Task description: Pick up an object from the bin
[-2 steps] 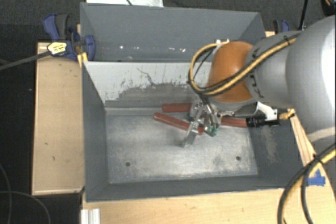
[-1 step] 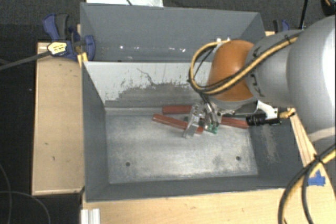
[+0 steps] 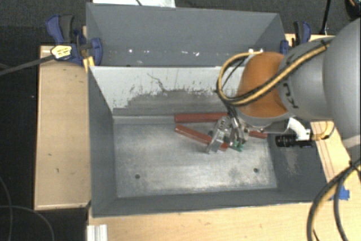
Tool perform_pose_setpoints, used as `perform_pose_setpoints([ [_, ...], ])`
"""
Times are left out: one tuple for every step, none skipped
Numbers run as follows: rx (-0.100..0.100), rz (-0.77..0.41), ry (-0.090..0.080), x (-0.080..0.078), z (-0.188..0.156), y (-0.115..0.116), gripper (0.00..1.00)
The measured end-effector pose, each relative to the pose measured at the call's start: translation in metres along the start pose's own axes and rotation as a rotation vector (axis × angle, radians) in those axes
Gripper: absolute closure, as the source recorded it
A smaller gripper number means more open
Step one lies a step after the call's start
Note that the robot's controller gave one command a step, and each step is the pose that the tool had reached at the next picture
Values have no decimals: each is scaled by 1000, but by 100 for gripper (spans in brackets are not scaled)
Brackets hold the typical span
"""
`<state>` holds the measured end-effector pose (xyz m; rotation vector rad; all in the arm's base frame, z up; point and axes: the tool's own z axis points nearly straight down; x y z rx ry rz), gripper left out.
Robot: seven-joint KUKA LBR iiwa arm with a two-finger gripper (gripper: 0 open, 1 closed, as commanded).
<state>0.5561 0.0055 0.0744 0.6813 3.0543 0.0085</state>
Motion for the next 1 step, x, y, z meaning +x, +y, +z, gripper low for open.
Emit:
perform_pose_setpoints([
  [3, -63, 1, -12, -166, 3, 100],
])
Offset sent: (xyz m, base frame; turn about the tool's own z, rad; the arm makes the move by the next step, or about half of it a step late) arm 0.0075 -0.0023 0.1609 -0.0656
